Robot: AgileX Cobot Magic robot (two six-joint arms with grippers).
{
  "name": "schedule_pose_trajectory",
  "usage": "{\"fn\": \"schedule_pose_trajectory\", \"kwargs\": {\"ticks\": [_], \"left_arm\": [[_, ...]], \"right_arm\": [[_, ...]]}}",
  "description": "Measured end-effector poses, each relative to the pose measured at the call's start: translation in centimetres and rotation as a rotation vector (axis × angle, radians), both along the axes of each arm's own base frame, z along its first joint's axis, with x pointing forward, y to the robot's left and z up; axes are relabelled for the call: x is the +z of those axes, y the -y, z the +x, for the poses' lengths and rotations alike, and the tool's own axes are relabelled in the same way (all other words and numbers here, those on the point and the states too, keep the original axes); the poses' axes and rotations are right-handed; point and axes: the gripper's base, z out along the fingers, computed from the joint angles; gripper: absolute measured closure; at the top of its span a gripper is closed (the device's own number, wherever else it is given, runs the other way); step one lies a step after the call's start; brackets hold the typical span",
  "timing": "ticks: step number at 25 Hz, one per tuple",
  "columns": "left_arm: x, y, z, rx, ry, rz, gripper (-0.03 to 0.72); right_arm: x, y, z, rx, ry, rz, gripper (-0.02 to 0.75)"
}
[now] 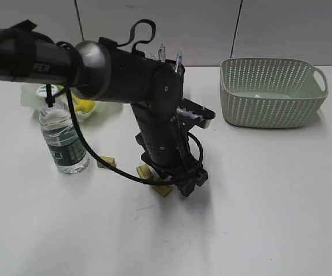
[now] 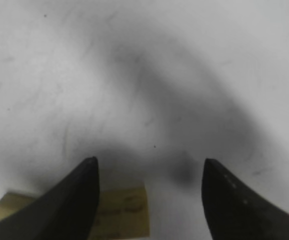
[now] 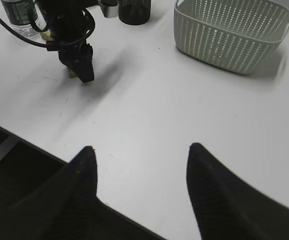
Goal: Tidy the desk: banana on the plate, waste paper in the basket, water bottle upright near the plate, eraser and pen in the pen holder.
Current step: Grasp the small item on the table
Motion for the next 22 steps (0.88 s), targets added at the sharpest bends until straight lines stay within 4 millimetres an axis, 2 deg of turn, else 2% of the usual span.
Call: {"fn": "schedule_pose_trajectory", "kwargs": {"ticks": [4,22], "left_arm": [[-0.73,-0.02,0.22,-0.017,0.019,0.021,0.201],[-0.8,-0.57,0.46,-0.069,0.058,0.09,0.203]], "right_arm": [[0.0,0.0,0.0,0.0,0.0,0.0,0.283],[0.0,0.0,0.0,0.0,0.0,0.0,0.283]]}}
